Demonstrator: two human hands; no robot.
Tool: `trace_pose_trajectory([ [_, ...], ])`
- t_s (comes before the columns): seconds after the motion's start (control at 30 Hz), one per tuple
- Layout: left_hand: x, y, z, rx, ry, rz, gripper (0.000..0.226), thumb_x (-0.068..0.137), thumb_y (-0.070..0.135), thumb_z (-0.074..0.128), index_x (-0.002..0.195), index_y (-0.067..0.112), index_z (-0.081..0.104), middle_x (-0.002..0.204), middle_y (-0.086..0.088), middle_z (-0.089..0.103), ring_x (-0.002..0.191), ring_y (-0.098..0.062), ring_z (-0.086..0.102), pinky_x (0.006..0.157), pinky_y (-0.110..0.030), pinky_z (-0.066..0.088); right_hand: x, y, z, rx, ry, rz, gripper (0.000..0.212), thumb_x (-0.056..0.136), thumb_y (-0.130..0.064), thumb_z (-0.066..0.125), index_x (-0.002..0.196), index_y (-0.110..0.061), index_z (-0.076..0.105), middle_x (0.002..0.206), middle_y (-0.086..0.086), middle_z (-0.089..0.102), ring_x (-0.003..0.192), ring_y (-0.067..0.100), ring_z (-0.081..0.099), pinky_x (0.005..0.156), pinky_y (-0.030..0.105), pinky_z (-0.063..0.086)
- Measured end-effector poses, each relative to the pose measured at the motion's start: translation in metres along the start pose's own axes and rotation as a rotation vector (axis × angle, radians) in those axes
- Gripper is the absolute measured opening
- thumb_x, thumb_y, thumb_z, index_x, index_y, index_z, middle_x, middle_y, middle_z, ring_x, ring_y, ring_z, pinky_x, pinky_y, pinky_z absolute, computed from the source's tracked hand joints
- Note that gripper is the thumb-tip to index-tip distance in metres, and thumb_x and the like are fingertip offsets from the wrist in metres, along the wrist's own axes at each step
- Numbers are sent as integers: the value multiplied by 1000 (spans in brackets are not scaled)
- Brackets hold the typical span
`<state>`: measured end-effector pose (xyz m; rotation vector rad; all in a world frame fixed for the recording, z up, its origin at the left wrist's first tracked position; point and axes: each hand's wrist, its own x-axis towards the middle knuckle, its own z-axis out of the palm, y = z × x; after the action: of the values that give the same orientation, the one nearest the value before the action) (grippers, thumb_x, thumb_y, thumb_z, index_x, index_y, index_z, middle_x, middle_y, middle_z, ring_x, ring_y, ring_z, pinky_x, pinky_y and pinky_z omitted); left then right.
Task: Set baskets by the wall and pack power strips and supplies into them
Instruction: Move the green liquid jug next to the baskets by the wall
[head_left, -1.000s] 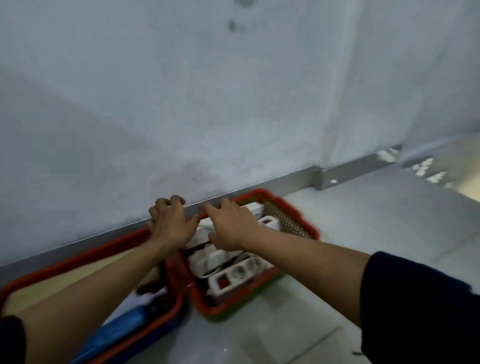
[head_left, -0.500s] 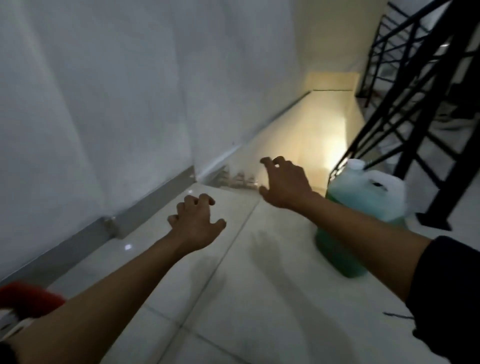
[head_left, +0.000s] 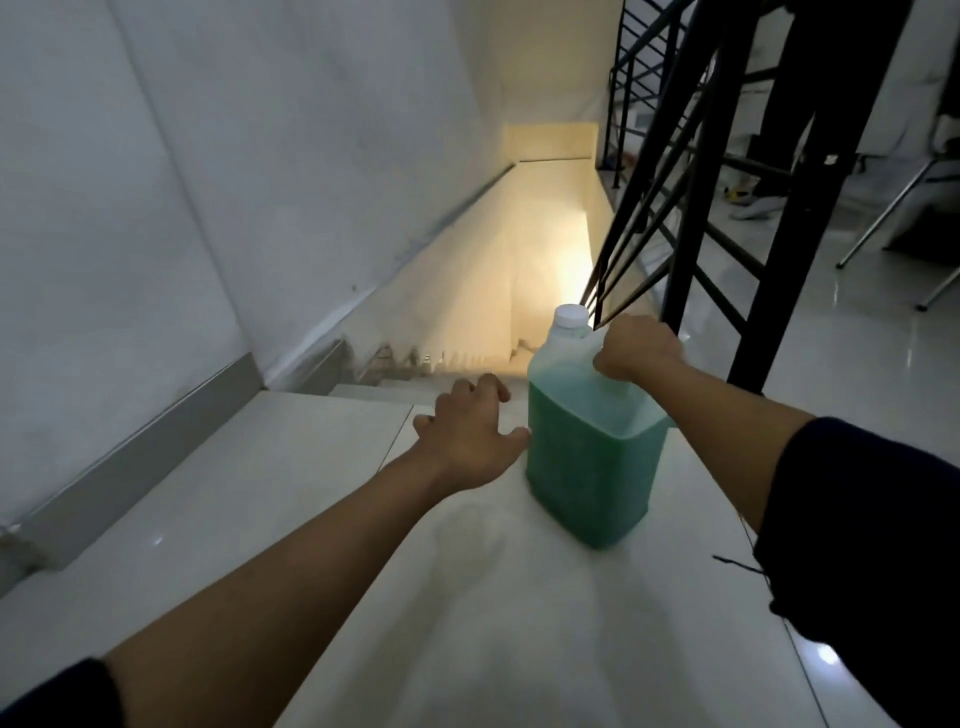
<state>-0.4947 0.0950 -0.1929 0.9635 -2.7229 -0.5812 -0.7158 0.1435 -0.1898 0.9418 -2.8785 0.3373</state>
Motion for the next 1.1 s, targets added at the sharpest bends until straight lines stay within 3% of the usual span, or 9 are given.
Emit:
trace_pose_trajectory([
  [0.2,16,-14,14,-137,2,39,52,87,40,58,130,18,38,135,-6,46,120,-25,49,104,-49,38,-22,-16,5,-62,173,-135,23,83,-22,57,100,-9,63,103,14,66,97,35,62,70,33,46],
  [0.33,37,-27,6,-301,162,108,89,73,36,76,142,17,24,142,-8,39,127,-26,43,103,-41,42,-64,-30,11,-17,197,-295,19,78,-28,58,88,-13,63,83,9,61,84,33,62,65,32,42],
  [0.4,41,-41,6,-418,173,119,97,63,36,84,141,21,28,142,-4,42,127,-22,43,97,-32,43,-85,-37,16,18,219,-340,19,76,-30,60,85,-14,65,72,4,55,74,27,60,64,30,45],
  [0.5,33,-69,19,-584,182,159,72,61,30,85,121,28,46,123,5,56,112,-12,52,82,-19,45,-104,-49,21,89,251,-387,17,74,-29,63,82,-15,70,65,-1,54,64,20,54,60,25,41],
  [0.7,7,-123,5,-701,432,124,48,68,34,80,109,26,56,108,9,62,103,-11,59,87,-30,54,-121,-101,30,224,321,-526,13,66,-23,67,69,-12,73,57,4,62,52,19,47,54,23,32],
  [0.8,-21,-163,-9,-681,569,89,46,67,34,81,106,24,60,101,14,65,95,5,59,83,-25,55,-134,-143,39,302,344,-637,10,62,-21,67,65,-14,72,51,-1,55,47,14,42,50,16,24],
  [0.87,-42,-189,-17,-661,675,56,42,67,33,81,103,25,61,97,20,64,91,11,58,82,-23,55,-144,-173,45,351,369,-700,11,58,-22,66,64,-15,73,50,0,60,45,11,39,51,9,19],
  [1.0,-77,-252,-52,-533,815,-28,41,68,38,78,103,29,57,96,28,58,90,18,55,80,-15,53,-160,-252,60,448,293,-834,17,62,-25,64,69,-14,73,54,4,66,45,14,48,51,17,33],
  [1.1,-105,-304,-96,-401,857,-101,41,70,34,78,105,22,62,98,14,63,84,9,57,77,-10,50,-174,-322,65,516,262,-932,17,64,-25,62,65,-11,71,54,6,64,46,23,55,51,26,46],
])
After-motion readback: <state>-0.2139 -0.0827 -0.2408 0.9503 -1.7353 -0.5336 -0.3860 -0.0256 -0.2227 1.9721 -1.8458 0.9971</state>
